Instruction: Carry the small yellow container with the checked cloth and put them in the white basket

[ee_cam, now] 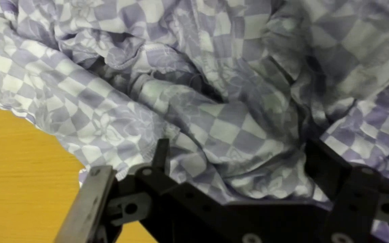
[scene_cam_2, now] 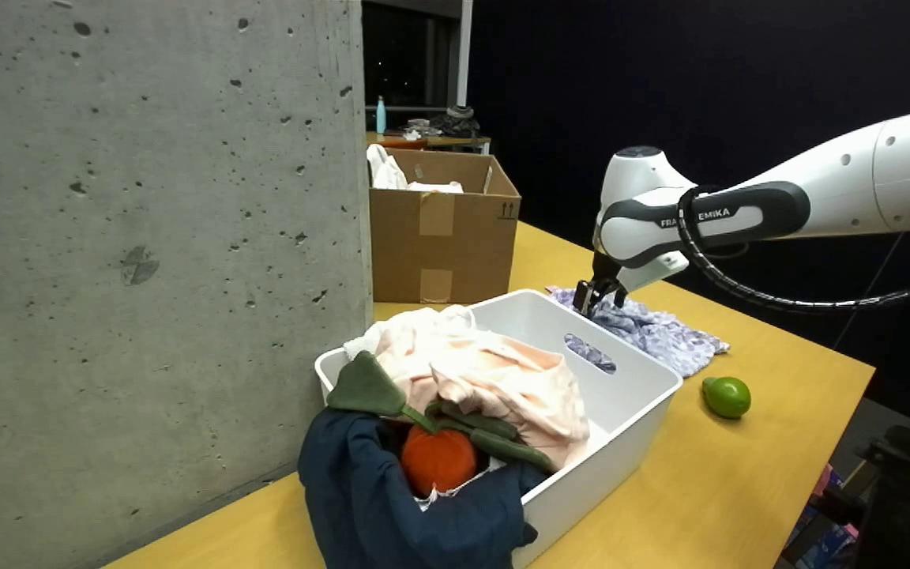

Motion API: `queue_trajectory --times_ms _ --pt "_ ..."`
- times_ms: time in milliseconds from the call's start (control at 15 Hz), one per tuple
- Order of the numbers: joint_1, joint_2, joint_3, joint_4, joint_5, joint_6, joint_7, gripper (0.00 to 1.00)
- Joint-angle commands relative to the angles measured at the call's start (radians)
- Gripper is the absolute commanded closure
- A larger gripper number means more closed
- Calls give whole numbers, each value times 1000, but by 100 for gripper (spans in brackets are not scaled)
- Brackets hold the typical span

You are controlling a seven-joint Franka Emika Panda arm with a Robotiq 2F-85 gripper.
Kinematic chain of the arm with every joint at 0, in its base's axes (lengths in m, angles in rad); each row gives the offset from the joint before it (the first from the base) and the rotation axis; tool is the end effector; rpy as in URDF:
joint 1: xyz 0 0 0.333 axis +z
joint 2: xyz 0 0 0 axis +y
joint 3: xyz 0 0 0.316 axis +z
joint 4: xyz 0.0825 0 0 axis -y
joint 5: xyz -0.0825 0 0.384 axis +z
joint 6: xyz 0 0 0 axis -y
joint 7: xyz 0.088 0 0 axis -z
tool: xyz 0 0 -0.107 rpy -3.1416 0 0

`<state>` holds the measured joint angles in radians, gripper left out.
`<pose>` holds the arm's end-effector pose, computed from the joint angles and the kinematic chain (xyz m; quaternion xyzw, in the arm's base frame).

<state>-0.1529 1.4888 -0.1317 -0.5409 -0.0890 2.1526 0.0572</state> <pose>0.7866 -0.1664 0.0884 0.9893 -0.0835 0.0545 0.1070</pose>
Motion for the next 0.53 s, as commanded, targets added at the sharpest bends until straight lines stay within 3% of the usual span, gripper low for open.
queue_trajectory --times_ms 0,467 --pt "3 0 -17 -18 -23 30 42 0" --pt "25 0 -27 -17 -35 48 58 0"
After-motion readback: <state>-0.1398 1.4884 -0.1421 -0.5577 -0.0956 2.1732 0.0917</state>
